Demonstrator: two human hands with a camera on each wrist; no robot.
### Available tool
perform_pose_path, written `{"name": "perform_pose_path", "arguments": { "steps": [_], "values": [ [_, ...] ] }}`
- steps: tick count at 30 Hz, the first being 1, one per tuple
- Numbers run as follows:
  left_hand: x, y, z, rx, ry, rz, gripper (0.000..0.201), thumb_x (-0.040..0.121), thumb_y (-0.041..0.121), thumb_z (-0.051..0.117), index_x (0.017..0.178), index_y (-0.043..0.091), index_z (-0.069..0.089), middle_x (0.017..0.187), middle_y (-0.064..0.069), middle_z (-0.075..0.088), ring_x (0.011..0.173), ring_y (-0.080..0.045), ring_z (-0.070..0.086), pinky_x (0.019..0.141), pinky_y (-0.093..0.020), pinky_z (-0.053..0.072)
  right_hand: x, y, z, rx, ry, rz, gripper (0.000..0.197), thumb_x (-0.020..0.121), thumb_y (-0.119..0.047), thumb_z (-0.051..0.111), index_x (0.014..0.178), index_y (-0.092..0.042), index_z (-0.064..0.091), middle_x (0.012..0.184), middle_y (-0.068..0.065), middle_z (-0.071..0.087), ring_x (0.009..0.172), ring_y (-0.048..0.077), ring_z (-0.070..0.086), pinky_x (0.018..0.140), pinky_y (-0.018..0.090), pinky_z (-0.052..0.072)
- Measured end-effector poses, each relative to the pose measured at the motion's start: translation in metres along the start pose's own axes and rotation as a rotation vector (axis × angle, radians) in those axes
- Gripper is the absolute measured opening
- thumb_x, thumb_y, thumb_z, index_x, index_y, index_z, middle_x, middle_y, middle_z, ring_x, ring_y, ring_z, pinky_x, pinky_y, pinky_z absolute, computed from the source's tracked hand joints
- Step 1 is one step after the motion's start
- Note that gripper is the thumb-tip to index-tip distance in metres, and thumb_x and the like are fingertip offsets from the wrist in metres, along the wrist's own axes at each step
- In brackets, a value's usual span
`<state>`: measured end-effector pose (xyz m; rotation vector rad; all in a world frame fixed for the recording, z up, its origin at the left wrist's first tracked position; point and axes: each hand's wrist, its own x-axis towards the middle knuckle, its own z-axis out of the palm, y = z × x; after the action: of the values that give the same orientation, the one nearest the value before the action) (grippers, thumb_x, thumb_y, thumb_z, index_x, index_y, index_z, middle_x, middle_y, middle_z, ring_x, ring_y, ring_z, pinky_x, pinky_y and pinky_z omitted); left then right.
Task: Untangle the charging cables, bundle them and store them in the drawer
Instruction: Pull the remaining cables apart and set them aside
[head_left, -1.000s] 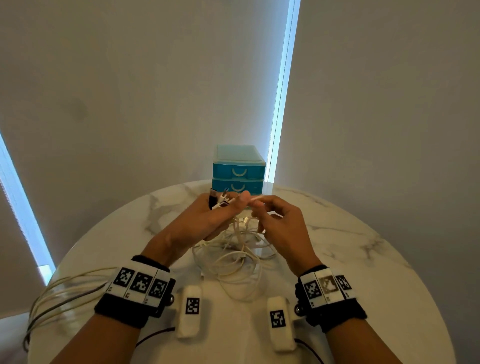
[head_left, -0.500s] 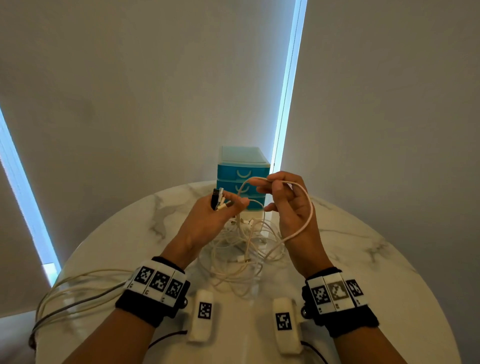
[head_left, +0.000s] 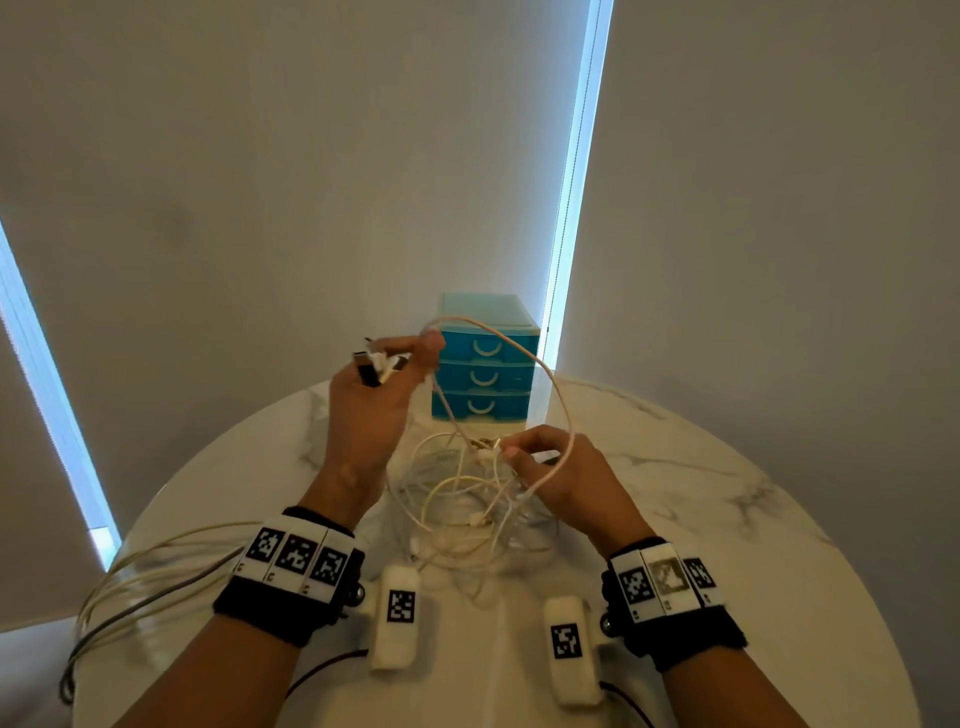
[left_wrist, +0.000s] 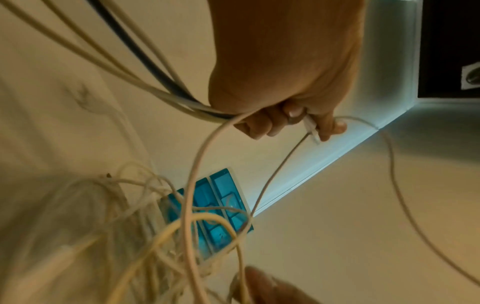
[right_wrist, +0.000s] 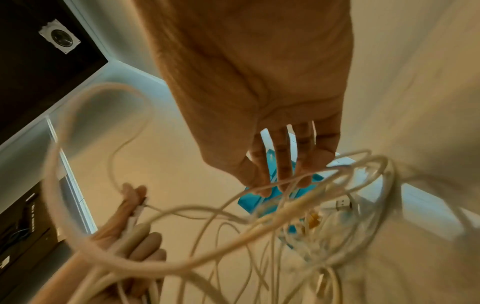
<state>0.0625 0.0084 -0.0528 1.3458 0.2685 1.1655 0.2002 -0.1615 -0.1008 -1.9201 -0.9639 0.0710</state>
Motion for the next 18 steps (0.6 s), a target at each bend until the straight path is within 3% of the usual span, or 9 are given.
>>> {"name": "perform_pose_path", "arguments": {
  "steps": [2, 5, 8, 11, 13, 15, 18],
  "values": [
    [0.005, 0.001, -0.005, -0.051, 0.056, -0.002, 0.035, 0.095, 0.042, 0.078, 0.111, 0.011, 0.079, 0.073, 0.008, 0.068, 0.045, -0.003, 0.038, 0.041, -0.017, 0.033, 0.0, -0.001, -0.006, -0.016, 0.091, 0.024, 0.019, 0.099, -0.03, 0.075, 0.083, -0.039, 0.076, 0.087, -0.022, 0.074, 0.081, -0.006, 0.068, 0.075, 0.019, 0.05],
    [0.002, 0.004, -0.004, -0.018, -0.008, -0.002, 0.032, 0.097, 0.04, 0.076, 0.114, 0.013, 0.078, 0.063, 0.014, 0.065, 0.043, -0.001, 0.038, 0.043, -0.015, 0.033, -0.002, -0.015, -0.009, 0.049, 0.167, -0.045, 0.009, 0.099, -0.035, 0.075, 0.093, -0.03, 0.08, 0.088, -0.015, 0.078, 0.08, -0.001, 0.07, 0.074, 0.018, 0.053],
    [-0.004, 0.004, -0.001, 0.041, -0.121, 0.011, 0.033, 0.093, 0.047, 0.077, 0.11, 0.02, 0.08, 0.079, 0.004, 0.076, 0.047, -0.002, 0.042, 0.046, -0.017, 0.036, -0.004, -0.026, -0.002, 0.122, 0.167, -0.174, 0.015, 0.097, -0.039, 0.078, 0.111, -0.033, 0.079, 0.095, -0.015, 0.079, 0.084, 0.005, 0.071, 0.074, 0.016, 0.055],
    [-0.006, 0.006, -0.002, 0.089, -0.233, 0.005, 0.039, 0.089, 0.051, 0.076, 0.109, 0.018, 0.08, 0.085, -0.01, 0.077, 0.046, -0.005, 0.039, 0.045, -0.018, 0.033, -0.005, -0.027, 0.01, 0.173, 0.074, -0.2, 0.034, 0.097, -0.035, 0.079, 0.13, -0.033, 0.071, 0.094, -0.006, 0.079, 0.072, 0.013, 0.074, 0.074, 0.027, 0.063],
    [-0.009, 0.009, 0.002, 0.089, -0.303, -0.001, 0.032, 0.097, 0.034, 0.071, 0.113, 0.007, 0.077, 0.07, 0.007, 0.073, 0.044, 0.0, 0.048, 0.046, -0.01, 0.037, -0.006, -0.03, 0.014, 0.267, -0.017, -0.144, 0.027, 0.102, -0.027, 0.074, 0.129, -0.026, 0.072, 0.093, -0.002, 0.082, 0.061, 0.018, 0.074, 0.065, 0.031, 0.063],
    [-0.014, 0.014, 0.006, 0.118, -0.349, -0.01, 0.026, 0.102, 0.017, 0.065, 0.116, -0.003, 0.073, 0.061, 0.019, 0.067, 0.048, 0.006, 0.058, 0.049, -0.004, 0.041, -0.008, -0.032, 0.015, 0.382, -0.084, -0.089, 0.021, 0.108, -0.017, 0.063, 0.125, -0.017, 0.075, 0.101, 0.001, 0.083, 0.061, 0.024, 0.074, 0.055, 0.023, 0.057],
    [-0.017, 0.019, 0.006, 0.175, -0.376, 0.007, 0.024, 0.102, 0.015, 0.068, 0.121, 0.002, 0.074, 0.058, 0.022, 0.064, 0.05, 0.008, 0.058, 0.05, -0.004, 0.041, -0.008, -0.036, 0.0, 0.588, -0.009, -0.06, 0.023, 0.111, -0.012, 0.055, 0.126, -0.011, 0.073, 0.113, 0.004, 0.081, 0.075, 0.029, 0.077, 0.053, 0.024, 0.056]
  ]
}}
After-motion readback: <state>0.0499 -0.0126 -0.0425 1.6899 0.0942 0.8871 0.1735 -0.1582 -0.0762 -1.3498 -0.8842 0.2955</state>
